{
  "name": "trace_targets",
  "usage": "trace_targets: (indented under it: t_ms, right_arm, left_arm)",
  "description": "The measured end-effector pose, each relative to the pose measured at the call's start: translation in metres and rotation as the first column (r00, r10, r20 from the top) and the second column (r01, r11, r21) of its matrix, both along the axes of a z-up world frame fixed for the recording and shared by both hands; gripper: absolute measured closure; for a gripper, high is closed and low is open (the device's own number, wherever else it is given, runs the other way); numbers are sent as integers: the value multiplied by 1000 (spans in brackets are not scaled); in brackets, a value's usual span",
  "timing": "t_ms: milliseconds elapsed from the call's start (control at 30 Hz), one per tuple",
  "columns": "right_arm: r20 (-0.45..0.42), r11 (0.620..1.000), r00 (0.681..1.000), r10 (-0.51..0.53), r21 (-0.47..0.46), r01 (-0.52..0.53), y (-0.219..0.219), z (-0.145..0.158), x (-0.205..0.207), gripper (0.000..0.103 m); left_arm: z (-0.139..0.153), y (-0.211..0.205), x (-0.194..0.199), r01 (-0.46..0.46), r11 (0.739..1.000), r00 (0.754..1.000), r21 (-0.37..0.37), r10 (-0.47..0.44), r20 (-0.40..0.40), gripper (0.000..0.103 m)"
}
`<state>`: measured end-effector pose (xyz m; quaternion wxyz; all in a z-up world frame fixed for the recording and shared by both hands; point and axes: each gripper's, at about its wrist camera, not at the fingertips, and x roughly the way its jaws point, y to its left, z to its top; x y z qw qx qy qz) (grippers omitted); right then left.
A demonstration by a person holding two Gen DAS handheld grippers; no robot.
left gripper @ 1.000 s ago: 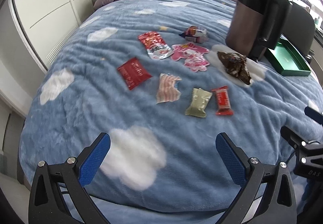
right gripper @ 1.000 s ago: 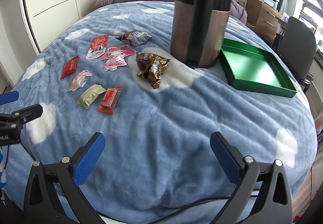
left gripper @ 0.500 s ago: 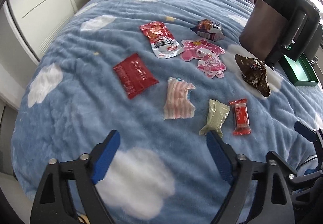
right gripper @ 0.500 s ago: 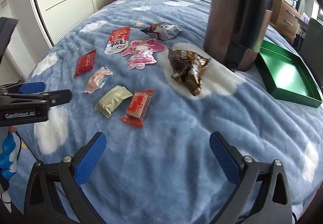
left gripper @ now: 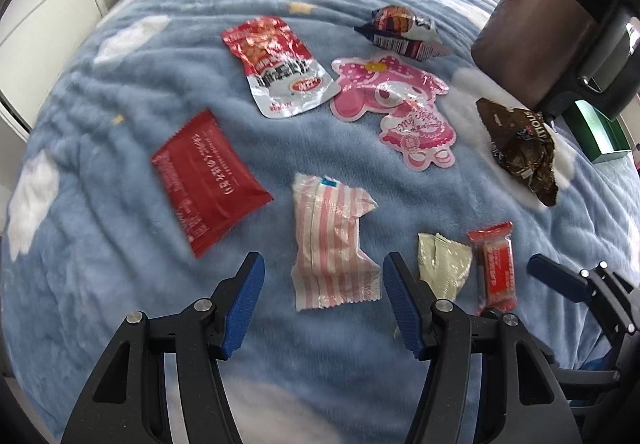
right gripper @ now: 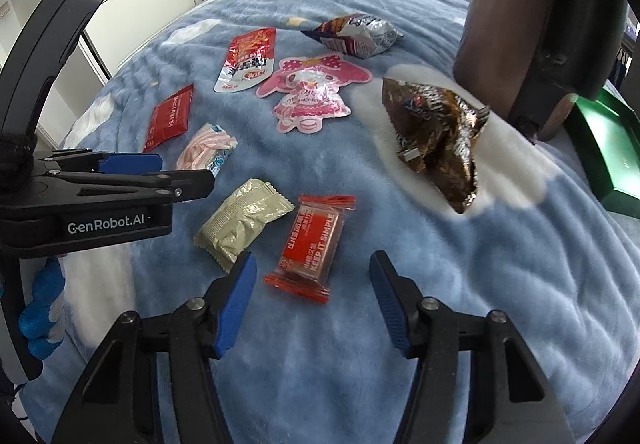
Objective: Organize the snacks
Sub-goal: 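Grasp the pink-striped candy with the left tool while the right tool grasps the small red bar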
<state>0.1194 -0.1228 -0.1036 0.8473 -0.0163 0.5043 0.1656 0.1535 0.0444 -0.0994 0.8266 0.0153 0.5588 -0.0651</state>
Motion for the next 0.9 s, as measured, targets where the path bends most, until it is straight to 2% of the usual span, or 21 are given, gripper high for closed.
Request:
trace_targets:
  t_ms: [100, 133, 200, 300, 367, 433, 667, 900]
  right_arm:
    - [-19, 1000, 1000, -14, -7, 14, 0, -6, 6, 27]
    - [-24, 1000, 1000, -19, -6, 18, -1, -7, 7, 33]
    - [-32, 1000, 999, -23, -3, 23, -2, -10, 10, 38]
    - [-38, 1000, 999, -25, 0, 25, -3, -12, 15, 51]
    - [-37, 1000, 999, -24, 10, 24, -5, -12, 16, 74]
    - [-38, 1000, 999, -24, 16, 25, -6, -14, 18, 91]
    - [-48, 997, 999, -6, 71, 10, -17, -13, 19, 93]
    - [-29, 998, 1000, 2, 65, 0, -22, -2, 11, 93]
  left_arm:
    - [-7, -3, 5, 12, 1000, 1000, -3, -12, -18, 48]
    - [-8, -4, 7, 18, 1000, 1000, -4, -18, -21, 50]
    - [-11, -7, 10, 25, 1000, 999, -8, -26, -29, 53]
    - [-14, -9, 17, 25, 1000, 999, -9, -25, -38, 60]
    - [-15, -12, 20, 23, 1000, 999, -12, -24, -43, 62]
    - [-16, -12, 24, 19, 1000, 999, -18, -20, -47, 63]
    - [-16, -19, 30, 5, 1000, 1000, -26, -6, -30, 68]
    - [-9, -24, 21, -9, 998, 1000, -62, 8, -15, 73]
